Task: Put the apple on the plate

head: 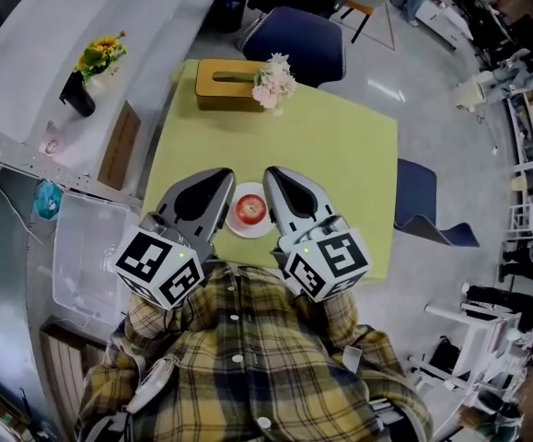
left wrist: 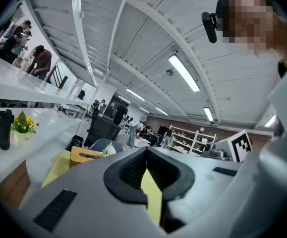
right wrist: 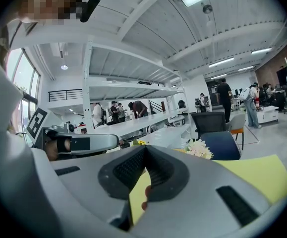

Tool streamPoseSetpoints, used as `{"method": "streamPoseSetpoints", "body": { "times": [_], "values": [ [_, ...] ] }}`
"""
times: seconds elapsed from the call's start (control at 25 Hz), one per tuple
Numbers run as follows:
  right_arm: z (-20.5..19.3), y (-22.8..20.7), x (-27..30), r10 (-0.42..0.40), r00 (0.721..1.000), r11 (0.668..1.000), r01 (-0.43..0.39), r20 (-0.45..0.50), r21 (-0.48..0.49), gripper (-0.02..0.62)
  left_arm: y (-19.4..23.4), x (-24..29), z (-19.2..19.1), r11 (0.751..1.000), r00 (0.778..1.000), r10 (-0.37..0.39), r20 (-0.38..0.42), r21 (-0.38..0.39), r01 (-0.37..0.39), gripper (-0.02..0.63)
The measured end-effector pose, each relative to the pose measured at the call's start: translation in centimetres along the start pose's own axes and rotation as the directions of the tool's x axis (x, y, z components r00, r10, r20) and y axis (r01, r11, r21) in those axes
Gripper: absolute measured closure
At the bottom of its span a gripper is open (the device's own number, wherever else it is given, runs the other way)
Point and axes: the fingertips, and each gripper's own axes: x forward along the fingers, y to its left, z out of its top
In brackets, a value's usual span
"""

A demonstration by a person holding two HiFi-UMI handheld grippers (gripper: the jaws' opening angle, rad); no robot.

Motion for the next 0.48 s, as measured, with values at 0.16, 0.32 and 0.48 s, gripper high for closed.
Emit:
{"method": "streamPoseSetpoints", "body": {
  "times": [0.16, 0.32, 0.48],
  "values": [
    [-0.18, -0.27, -0.07, 0.001, 1.0, 1.0, -0.001, -0.005, 0.008, 0.599, -0.1, 0.21, -0.1, 1.0, 1.0, -0.001, -0.004, 0.001, 0.001, 0.598],
    [-0.66, -0.29, 0.07, 0.001, 1.0, 1.0, -0.001, -0.016, 0.004, 0.6, 0.01, 0.21, -0.46, 1.0, 1.0, -0.008, -0.006, -0.002, 0.008, 0.598],
    [-0.68, -0.17, 0.1, 0.004, 1.0, 1.0, -0.004, -0.02, -0.003, 0.6, 0.04, 0.12, -0.42, 1.0, 1.0, -0.006, -0.005, -0.004, 0.006, 0.598]
  ]
}}
